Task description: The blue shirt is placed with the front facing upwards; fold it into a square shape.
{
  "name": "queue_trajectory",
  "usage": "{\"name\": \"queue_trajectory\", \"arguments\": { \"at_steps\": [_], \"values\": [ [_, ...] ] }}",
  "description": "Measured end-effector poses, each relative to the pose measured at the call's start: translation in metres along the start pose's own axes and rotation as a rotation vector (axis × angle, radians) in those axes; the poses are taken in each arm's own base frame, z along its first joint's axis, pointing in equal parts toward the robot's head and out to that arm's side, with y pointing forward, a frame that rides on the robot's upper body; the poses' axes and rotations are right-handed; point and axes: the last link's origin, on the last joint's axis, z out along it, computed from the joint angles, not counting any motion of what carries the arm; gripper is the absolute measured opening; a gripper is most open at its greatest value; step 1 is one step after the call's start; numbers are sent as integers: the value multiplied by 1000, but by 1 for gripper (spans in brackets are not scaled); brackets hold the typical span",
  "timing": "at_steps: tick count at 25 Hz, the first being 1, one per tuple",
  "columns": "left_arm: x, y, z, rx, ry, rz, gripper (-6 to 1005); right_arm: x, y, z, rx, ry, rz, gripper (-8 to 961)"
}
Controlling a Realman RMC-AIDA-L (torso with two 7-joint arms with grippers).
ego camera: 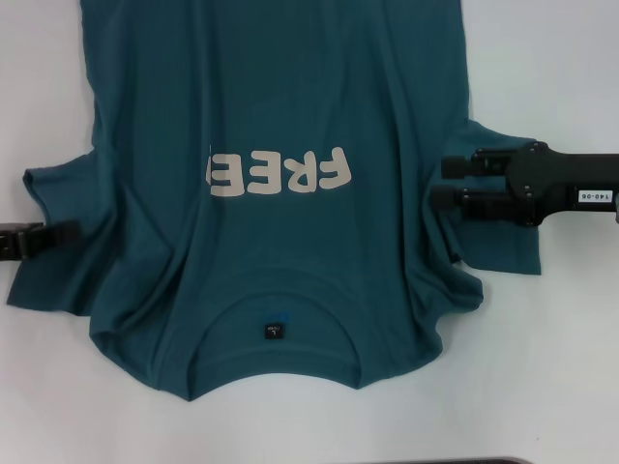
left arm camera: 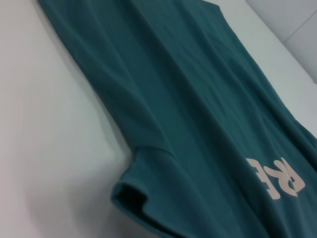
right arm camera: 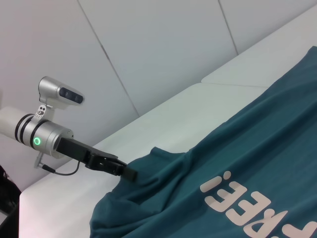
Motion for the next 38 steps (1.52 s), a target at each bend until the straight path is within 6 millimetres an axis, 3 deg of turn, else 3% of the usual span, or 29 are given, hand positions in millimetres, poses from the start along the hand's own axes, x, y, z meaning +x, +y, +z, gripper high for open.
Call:
{"name": "queue_trajectory", "arguments": {
  "at_steps": [6,24,38],
  "values": [
    [4,-4,-6,20,4,5,2,0,-1,1,4,-1,2,587],
    [41,-19,-48,191,32,40,1,-5,2,11,-3,-46,4,583],
    [70,-20,-63,284,2,117,3,-6,2,12,-9,-44,28,581]
  ]
}}
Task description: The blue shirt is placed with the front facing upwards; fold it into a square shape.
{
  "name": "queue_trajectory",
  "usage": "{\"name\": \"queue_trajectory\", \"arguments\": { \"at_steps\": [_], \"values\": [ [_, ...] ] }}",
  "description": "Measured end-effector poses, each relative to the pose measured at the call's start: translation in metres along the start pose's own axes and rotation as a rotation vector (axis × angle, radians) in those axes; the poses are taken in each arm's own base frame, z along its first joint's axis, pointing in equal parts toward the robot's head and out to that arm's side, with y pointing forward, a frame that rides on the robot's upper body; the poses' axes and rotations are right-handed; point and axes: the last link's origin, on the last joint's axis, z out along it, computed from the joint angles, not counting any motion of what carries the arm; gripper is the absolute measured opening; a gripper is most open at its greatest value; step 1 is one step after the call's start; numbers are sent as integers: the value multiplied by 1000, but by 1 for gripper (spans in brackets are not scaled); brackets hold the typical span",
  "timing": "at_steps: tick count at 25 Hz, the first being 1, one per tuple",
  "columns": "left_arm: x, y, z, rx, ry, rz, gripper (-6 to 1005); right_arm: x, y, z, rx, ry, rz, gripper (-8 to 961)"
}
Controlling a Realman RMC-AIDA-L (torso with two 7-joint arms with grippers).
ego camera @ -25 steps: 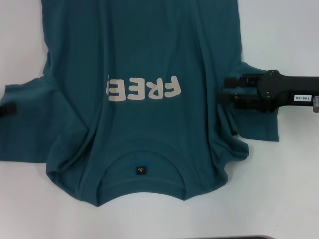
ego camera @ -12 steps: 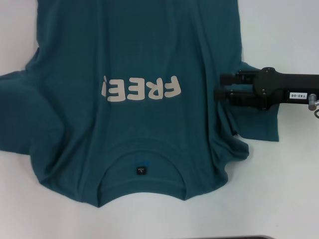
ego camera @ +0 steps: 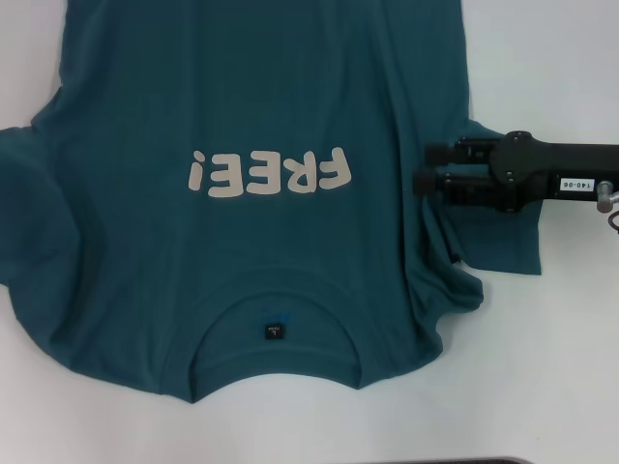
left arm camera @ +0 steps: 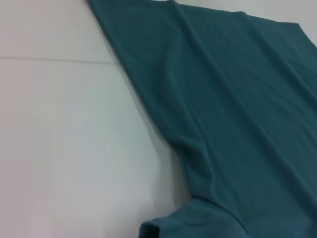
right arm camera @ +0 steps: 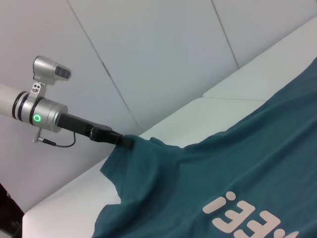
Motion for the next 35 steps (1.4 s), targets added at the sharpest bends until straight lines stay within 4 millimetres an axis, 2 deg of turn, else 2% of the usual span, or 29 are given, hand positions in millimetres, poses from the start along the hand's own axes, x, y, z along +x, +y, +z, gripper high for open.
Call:
{"name": "queue_trajectory", "arguments": {
  "at_steps": [11,19,26,35],
  "values": [
    [13,2,-1,39,-37,49,5,0,0,0,0,-3,8,579],
    [20,19,-6,-45,-64,28,7,-1,-1,0,4,-2,-1,577],
    [32,35,2,-99,-86,-29,9,-2,-1,2,0,3,-7,576],
    [30,55,23,-182,-124,-57,11,0,0,1,1,4,-4,574]
  ]
}}
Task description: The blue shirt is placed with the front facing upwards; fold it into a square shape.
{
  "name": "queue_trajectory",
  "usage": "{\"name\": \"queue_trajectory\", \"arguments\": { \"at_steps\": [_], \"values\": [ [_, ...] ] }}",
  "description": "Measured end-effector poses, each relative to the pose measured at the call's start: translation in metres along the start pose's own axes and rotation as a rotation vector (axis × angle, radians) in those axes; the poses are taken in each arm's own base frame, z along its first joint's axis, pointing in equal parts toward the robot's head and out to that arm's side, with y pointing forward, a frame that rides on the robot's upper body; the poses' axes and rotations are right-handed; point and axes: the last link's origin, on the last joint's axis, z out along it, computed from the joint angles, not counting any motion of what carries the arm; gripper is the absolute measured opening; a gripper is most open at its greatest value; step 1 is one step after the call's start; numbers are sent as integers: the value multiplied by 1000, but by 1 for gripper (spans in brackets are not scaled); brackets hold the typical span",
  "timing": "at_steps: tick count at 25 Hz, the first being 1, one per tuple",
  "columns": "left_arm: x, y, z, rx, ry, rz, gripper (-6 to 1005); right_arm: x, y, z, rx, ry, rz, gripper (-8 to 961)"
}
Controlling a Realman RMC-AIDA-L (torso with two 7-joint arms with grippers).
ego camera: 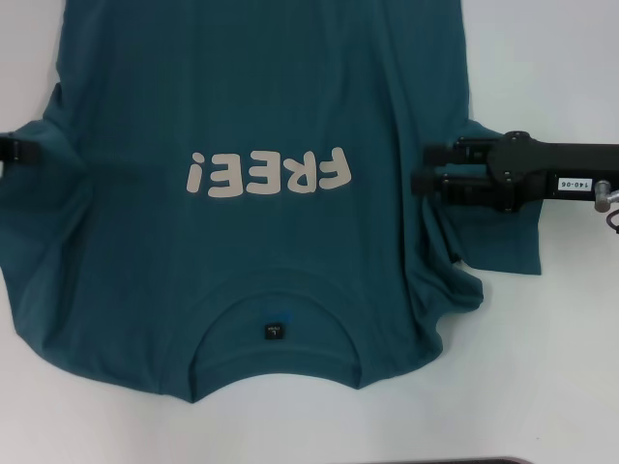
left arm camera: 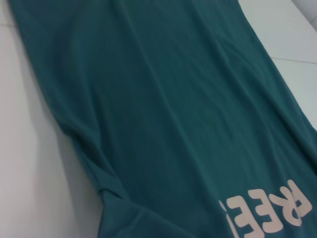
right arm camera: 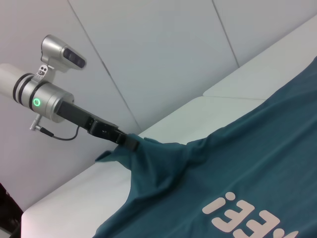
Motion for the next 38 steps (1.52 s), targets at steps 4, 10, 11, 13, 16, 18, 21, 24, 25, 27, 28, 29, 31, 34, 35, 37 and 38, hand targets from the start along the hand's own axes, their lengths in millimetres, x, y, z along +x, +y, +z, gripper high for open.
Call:
{"name": "queue_trajectory", "arguments": {
  "at_steps": [4,10,11,13,16,18,21,24,25,27,28,29,31,34,35,37,38],
  "values": [
    [-4,5,11,-25,-4,-14,12,1,0,-1,2,0,0,573],
    [-7,18,31,-85,-14,-34,14,1,0,0,0,-1,-7,572],
    [-7,20,34,-94,-15,-37,14,1,0,0,0,-1,-7,572],
    [-6,25,41,-116,-17,-42,15,1,0,0,0,-1,-7,571],
    [-5,31,49,-147,-25,-45,39,1,0,0,0,-1,-7,571],
    [-4,34,54,-164,-31,-46,64,1,0,-1,1,-1,-7,570],
    [-3,35,57,-171,-15,-48,167,2,0,-1,2,0,-6,570],
    [-2,37,59,-197,14,-45,283,2,0,-1,3,-1,-6,569],
    [-2,38,60,-212,25,-45,307,2,0,-1,4,-2,-5,569],
    [-2,40,61,-240,39,-47,354,2,0,-1,4,-3,-5,569],
    [-3,41,61,-249,41,-48,378,1,0,-1,4,-4,-5,568],
    [-3,41,61,-255,42,-47,402,1,0,-1,4,-4,-6,568],
    [-5,41,61,-259,40,-48,449,0,0,-1,4,-6,-7,568],
    [-7,42,63,-264,33,-50,538,0,0,-1,4,-6,-7,567],
    [-8,42,63,-265,33,-51,579,0,0,-1,4,-6,-8,567],
    [-8,41,63,-265,36,-53,660,0,0,-1,3,-7,-9,567],
    [-8,41,62,-264,38,-55,701,-1,0,-1,2,-7,-9,566]
  ]
}}
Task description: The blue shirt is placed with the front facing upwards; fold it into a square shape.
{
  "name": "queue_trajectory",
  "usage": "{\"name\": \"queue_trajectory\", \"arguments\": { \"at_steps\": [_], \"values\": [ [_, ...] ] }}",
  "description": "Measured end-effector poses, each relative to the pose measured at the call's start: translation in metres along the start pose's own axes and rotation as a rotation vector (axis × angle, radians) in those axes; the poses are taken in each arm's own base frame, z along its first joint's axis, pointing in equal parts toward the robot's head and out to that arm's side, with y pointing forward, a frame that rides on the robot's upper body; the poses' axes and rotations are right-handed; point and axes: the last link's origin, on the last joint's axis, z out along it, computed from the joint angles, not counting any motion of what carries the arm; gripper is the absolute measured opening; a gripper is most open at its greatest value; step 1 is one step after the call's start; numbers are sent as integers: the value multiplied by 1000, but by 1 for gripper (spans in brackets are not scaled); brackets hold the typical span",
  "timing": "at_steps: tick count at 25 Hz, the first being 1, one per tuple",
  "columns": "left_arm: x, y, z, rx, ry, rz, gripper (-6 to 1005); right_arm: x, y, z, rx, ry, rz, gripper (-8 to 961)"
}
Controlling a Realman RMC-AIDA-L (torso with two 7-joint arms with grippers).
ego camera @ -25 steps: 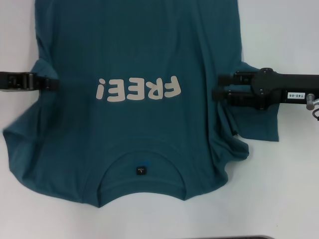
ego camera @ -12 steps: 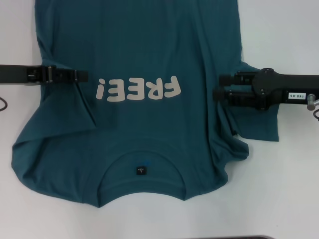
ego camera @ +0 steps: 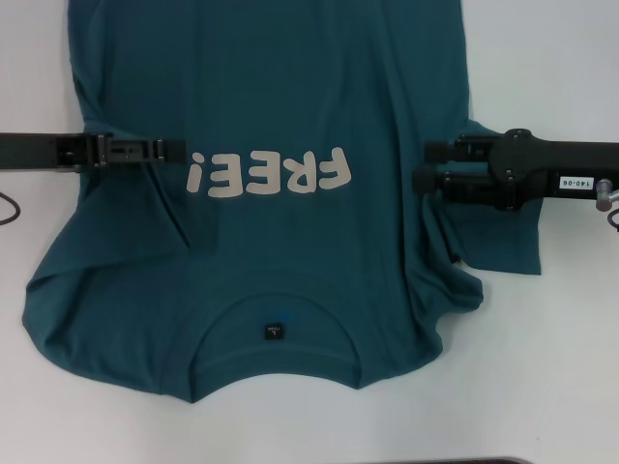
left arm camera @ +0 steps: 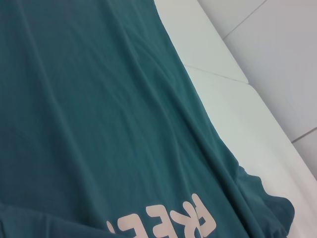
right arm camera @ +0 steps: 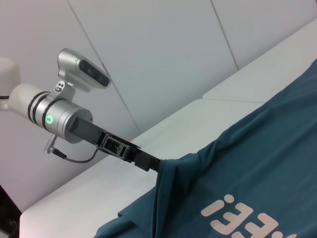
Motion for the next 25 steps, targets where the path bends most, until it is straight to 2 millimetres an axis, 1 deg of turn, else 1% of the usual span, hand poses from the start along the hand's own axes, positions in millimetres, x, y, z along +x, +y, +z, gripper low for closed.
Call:
{"name": "queue_trajectory", "arguments": {
  "at_steps": [3,6,13,19,25],
  "values": [
    [0,-1,-2,3,4,0,805,0,0,0,0,0,0,566],
    [-2,1,1,-6,-5,7,899,0,0,0,1,0,1,565],
    [-3,10,13,-15,-53,73,887,-1,0,1,0,0,-1,564],
    [-2,16,18,-25,-41,159,888,-1,0,1,0,0,-2,563],
    [-4,17,25,-20,-28,214,888,-2,0,1,0,-3,-3,562]
  ]
}}
